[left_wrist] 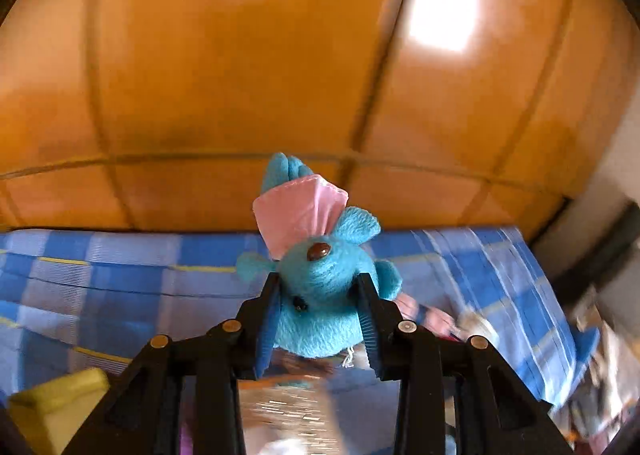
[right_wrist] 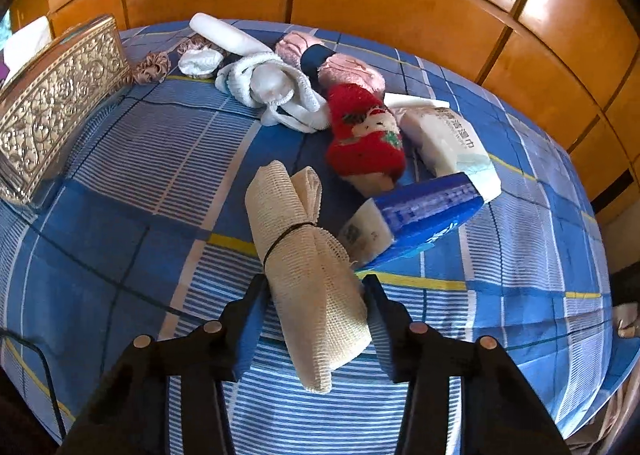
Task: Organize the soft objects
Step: 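Carry the blue elephant into the gold tray and open the left gripper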
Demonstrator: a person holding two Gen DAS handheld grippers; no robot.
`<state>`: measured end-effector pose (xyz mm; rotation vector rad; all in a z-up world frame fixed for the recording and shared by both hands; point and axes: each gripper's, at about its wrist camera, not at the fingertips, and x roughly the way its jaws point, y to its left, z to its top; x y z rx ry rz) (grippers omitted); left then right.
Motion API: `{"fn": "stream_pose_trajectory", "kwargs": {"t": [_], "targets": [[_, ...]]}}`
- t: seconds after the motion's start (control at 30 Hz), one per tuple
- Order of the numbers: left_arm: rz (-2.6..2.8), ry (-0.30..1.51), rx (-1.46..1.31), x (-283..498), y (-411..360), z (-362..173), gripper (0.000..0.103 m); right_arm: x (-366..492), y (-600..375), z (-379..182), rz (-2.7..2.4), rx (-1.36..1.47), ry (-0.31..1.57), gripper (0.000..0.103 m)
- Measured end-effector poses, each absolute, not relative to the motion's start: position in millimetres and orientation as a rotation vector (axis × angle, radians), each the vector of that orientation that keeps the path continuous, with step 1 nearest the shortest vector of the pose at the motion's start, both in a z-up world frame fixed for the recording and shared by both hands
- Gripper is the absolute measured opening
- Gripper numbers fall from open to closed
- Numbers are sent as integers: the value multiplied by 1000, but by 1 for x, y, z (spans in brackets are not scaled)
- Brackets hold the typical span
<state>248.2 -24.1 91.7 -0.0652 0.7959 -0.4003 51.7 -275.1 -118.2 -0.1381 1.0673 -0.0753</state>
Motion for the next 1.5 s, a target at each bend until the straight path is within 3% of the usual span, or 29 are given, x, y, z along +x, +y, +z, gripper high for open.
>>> {"fn": "stream_pose_trajectory", "kwargs": {"t": [0.23,0.43,0.57,0.8,1.0,1.07,1.13,1.17,1.5], "targets": [[-180,747,-93,228,97,93,37,52,-280,-120,-87,-70,1060,46],[6,761,-161,176,199,57,38,55,-279,-123,-106,-70,1057,45],[100,808,-213,139,247,14,38,51,-271,-122,-110,-97,1051,38],[96,934,-242,113,244,-59,39,50,-260,-122,-123,-125,1047,25],[59,938,-241,126,220,-75,40,49,-253,-121,-143,-130,1056,22],[43,941,-255,128,220,-76,45,49,-252,-121,-144,-126,1060,22],[46,921,-261,124,220,-71,62,48,-252,-119,-138,-114,1067,21],[51,906,-261,121,221,-68,64,47,-252,-118,-132,-107,1071,21],[49,835,-210,70,214,-51,72,53,-237,-74,-35,12,1004,21]]}}
